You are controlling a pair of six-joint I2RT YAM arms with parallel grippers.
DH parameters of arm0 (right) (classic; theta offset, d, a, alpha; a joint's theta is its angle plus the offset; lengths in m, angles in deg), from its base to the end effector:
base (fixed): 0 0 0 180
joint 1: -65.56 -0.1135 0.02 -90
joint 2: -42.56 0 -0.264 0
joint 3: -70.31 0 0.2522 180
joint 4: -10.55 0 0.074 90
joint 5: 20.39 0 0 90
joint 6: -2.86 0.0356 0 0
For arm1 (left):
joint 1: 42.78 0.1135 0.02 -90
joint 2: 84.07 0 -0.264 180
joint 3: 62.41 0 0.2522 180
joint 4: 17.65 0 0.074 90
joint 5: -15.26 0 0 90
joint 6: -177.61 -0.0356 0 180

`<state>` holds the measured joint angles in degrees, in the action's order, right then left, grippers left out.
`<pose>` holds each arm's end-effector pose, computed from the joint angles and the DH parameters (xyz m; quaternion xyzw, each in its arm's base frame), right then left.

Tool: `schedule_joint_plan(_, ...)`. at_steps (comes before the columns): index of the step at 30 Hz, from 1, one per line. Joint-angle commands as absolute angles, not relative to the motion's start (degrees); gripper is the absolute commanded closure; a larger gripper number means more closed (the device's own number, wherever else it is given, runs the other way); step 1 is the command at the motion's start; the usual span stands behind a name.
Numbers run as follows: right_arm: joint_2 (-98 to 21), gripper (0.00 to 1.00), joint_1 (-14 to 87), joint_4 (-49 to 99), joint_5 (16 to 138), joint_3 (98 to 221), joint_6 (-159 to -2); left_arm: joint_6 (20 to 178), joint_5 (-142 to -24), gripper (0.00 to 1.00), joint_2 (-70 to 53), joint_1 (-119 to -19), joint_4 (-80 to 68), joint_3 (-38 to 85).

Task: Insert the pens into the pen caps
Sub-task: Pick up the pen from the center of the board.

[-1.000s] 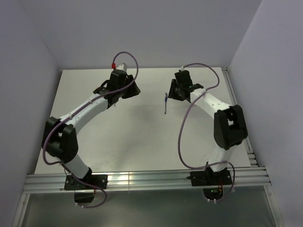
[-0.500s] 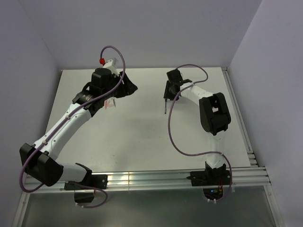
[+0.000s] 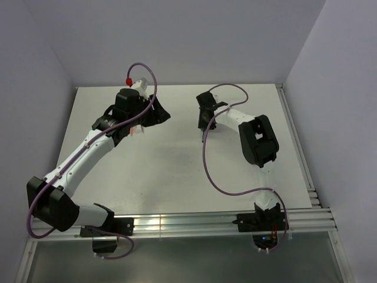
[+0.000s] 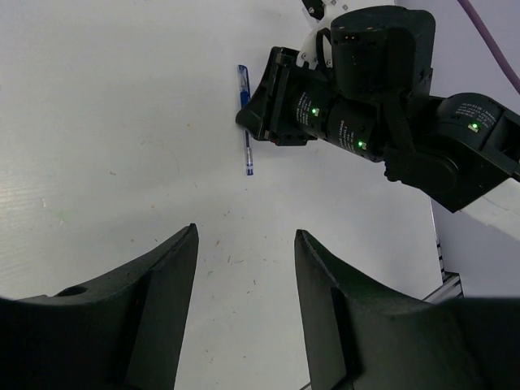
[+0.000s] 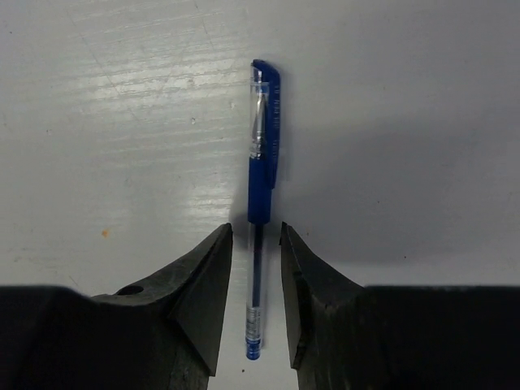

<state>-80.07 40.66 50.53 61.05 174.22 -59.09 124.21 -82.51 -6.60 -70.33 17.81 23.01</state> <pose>0.4176 0.1880 0.1616 0.0465 0.9593 0.0556 0.2728 0.2721 -0.1474 0.3556 -0.0323 0.8531 -0.3239 0.4078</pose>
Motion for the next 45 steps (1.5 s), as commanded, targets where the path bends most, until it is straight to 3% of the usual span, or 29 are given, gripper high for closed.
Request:
schedule_joint_plan(1, -80.49, 0.63, 40.6, 52.35, 58.19, 176.1, -58.32, 122.94, -84.15, 0.44, -7.43, -69.76, 15.63, 22.8)
schedule_joint_plan(9, -80.66, 0.72, 39.9, 53.41, 57.13, 175.57, -58.31, 123.29, -85.2, 0.44, -6.9, -69.06, 14.58, 21.92)
schedule_joint_plan(18, -78.12, 1.0, 38.85, 53.41, 55.46, 173.9, -58.93, 123.38, -85.64, 0.45, -6.99, -68.71, 14.4, 21.4)
schedule_joint_plan(31, -66.17, 1.0, 37.53, 43.93, 63.0, 164.25, -66.13, 123.73, -86.43, 0.44, -6.29, -68.36, 13.78, 20.69)
schedule_joint_plan(37, -52.66, 1.0, 37.53, 29.88, 79.17, 150.81, -70.0, 125.4, -89.5, 0.45, -5.76, -67.3, 11.5, 20.08)
schedule_joint_plan(45, -43.67, 1.0, 37.53, 20.2, 99.29, 142.79, -71.94, 126.28, -92.32, 0.44, -5.85, -66.33, 9.74, 19.73)
